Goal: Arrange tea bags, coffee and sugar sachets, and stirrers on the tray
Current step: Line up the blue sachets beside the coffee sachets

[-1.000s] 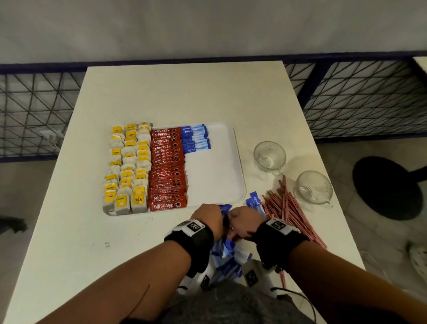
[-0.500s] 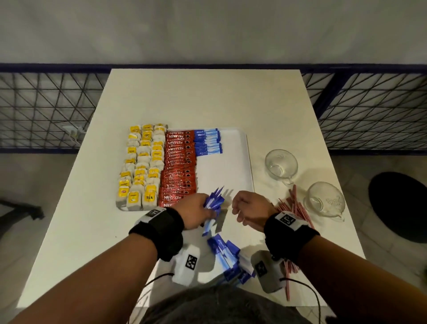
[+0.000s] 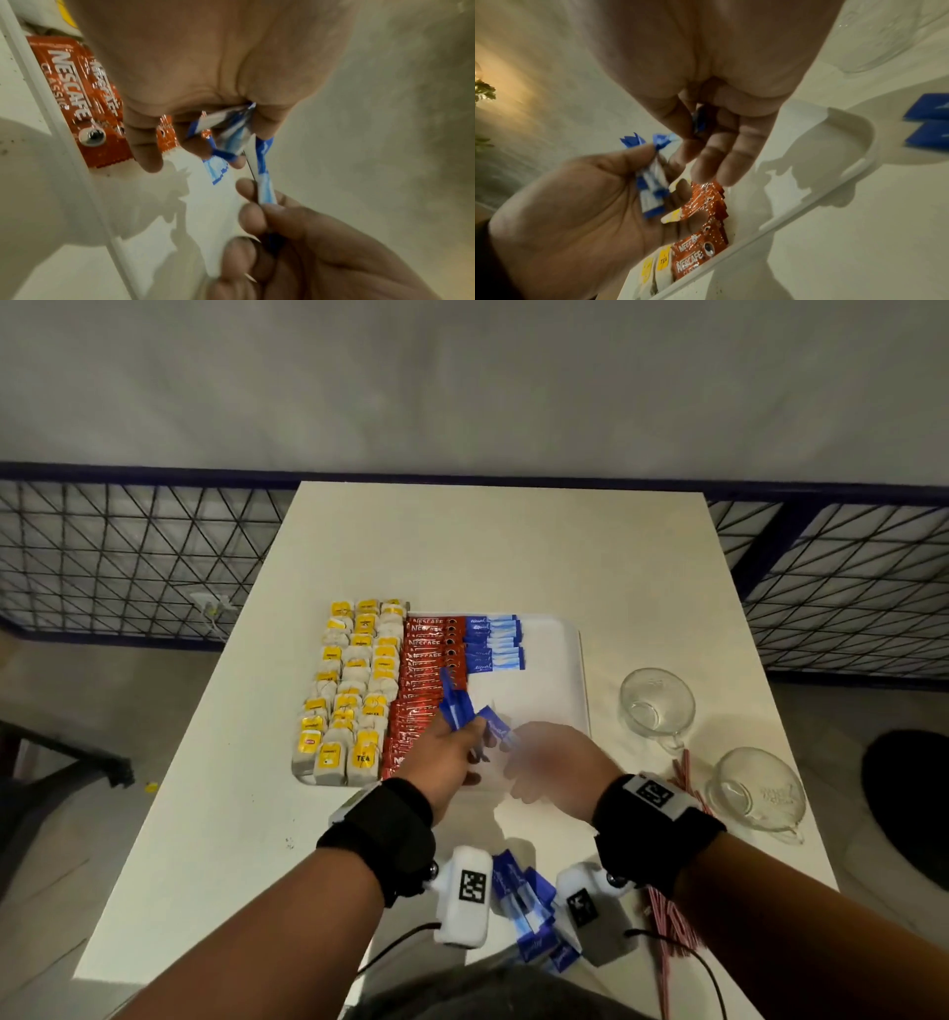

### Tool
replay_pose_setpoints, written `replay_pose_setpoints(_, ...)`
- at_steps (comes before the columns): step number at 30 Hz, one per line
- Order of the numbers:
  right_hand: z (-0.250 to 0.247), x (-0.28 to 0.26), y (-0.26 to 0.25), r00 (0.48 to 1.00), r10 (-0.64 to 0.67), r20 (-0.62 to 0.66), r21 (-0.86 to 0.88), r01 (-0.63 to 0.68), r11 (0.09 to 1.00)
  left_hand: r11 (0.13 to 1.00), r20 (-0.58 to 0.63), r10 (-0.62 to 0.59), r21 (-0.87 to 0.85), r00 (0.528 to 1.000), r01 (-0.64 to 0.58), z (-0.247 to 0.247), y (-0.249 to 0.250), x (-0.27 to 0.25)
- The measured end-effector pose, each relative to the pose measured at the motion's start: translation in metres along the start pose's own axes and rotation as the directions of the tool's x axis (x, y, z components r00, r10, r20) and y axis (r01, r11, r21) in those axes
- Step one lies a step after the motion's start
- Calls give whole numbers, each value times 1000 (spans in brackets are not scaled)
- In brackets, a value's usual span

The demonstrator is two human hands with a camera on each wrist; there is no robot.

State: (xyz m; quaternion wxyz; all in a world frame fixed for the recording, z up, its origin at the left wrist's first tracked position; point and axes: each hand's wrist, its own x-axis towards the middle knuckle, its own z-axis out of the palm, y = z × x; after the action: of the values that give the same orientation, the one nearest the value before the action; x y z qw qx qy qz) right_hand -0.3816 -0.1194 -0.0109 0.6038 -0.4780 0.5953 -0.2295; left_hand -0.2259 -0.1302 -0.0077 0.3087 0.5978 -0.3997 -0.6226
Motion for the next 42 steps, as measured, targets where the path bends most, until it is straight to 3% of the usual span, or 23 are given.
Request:
replay_pose_setpoints(3,-8,-3,0,999,45,-1,135,-44,990,998,-37,2,-64,999,-4,-11,-1,0)
replay_pose_setpoints(7,-20,-7,-2,999,38,6,59,-38,998,985,-57,31,-166,998,-40,-21,5,-3)
replay_pose_setpoints(11,-22,-6,-8,995,17,96,-34,-14,999,949,75,196,235,978,-209,-24,9,-4)
replay_pose_setpoints(13,-23,-7,-12,994,-6,110,-41,11,999,948,38,216,233,976,-219,-25,8,-3)
replay_pose_setpoints(17,-18,2,-17,997,-50,-67,184,61,981,984,-74,179,24,981,-177,-26,3,1)
replay_pose_setpoints(19,-16,11,-17,985,-52,-162,272,95,958,980,-105,197,51,975,-192,-27,5,4)
replay_pose_setpoints(21,-15,21,-16,979,-56,-196,254,106,961,976,-125,210,77,970,-202,-33,6,9)
replay_pose_setpoints(26,-25,66,-9,944,60,-324,264,29,964,958,-199,219,231,955,-171,-60,0,23)
replay_pose_setpoints(30,-32,104,6,918,157,-364,215,-81,973,969,-244,164,222,956,-109,-83,-11,30)
replay_pose_setpoints(35,-41,129,18,896,192,-399,-32,-223,974,963,-239,152,254,959,-89,-94,-17,35)
replay_pose_setpoints(38,-41,136,20,889,152,-432,-24,-180,983,970,-238,122,233,963,-65,-96,-20,38)
replay_pose_setpoints(42,-42,144,20,876,95,-473,-156,-189,970,976,-240,109,209,965,-58,-93,-19,40)
